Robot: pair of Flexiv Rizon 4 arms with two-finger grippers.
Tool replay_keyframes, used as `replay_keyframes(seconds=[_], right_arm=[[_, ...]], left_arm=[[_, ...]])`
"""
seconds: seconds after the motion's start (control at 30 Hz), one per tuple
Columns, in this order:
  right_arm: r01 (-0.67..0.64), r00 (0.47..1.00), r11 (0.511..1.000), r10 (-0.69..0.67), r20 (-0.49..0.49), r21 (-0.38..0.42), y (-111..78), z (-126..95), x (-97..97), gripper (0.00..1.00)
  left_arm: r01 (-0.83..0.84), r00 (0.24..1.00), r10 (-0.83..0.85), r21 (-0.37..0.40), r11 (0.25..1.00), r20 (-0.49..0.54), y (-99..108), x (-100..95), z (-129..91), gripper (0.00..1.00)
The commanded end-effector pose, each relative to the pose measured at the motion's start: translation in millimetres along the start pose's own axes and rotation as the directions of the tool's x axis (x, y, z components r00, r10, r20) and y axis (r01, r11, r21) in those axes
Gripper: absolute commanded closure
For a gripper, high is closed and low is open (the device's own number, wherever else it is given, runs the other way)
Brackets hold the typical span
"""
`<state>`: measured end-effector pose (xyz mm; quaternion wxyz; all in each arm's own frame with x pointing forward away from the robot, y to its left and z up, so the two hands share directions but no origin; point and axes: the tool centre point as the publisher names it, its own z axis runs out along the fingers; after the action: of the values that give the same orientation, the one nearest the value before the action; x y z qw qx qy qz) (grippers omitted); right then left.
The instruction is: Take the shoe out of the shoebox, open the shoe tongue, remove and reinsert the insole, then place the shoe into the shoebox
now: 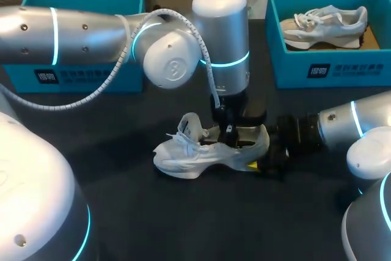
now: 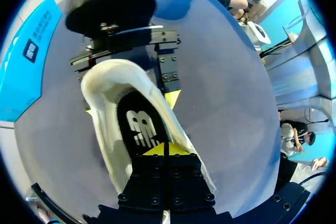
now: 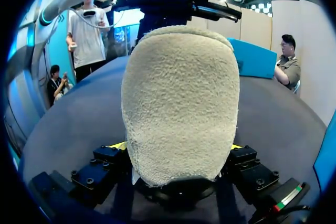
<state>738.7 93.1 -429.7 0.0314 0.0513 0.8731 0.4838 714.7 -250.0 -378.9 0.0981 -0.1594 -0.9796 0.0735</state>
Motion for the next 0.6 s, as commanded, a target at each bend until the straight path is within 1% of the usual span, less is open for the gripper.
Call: replay_keyframes(seconds=[0.03,0.07,0.1,0.17,0.2,0.33,0.5,0.6], right_arm=[[0.0,1.0,1.0,0.0,0.002,0.003,-2.0,6.2,0.7,1.0],[0.0,1.0,1.0,0.0,0.002,0.003,-2.0,6.2,0.7,1.0],[0.0,1.0,1.0,0.0,0.002,0.003,-2.0,6.2,0.7,1.0],[0.0,1.0,1.0,0.0,0.002,0.003,-2.0,6.2,0.7,1.0],[0.0,1.0,1.0,0.0,0.002,0.003,-2.0,6.2,0.7,1.0],[0.0,1.0,1.0,0.0,0.002,0.003,-2.0,6.2,0.7,1.0],[0.0,1.0,1.0,0.0,0.002,0.003,-2.0,6.2,0.7,1.0],[0.0,1.0,1.0,0.0,0.002,0.003,-2.0,6.2,0.7,1.0]], left_arm=[[-0.012,0.999,0.012,0.014,1.0,-0.038,0.0,-5.1,6.1,1.0],[-0.021,0.999,0.022,0.02,1.0,-0.043,0.2,-4.6,7.0,0.94],[-0.01,0.999,0.011,0.021,1.0,-0.049,0.4,-4.5,8.5,0.68],[-0.011,0.999,0.012,0.019,1.0,-0.05,-0.1,-4.4,10.9,0.6],[-0.014,0.999,0.015,0.014,1.0,-0.049,-0.5,-3.9,11.8,0.58],[-0.021,0.999,0.021,0.011,1.0,-0.047,-1.7,-2.3,13.2,0.58],[-0.01,0.999,0.01,0.006,1.0,-0.034,-2.1,-2.3,18.1,0.66],[-0.001,1.0,0.001,0.003,1.0,-0.023,-1.1,-3.6,21.2,0.63]])
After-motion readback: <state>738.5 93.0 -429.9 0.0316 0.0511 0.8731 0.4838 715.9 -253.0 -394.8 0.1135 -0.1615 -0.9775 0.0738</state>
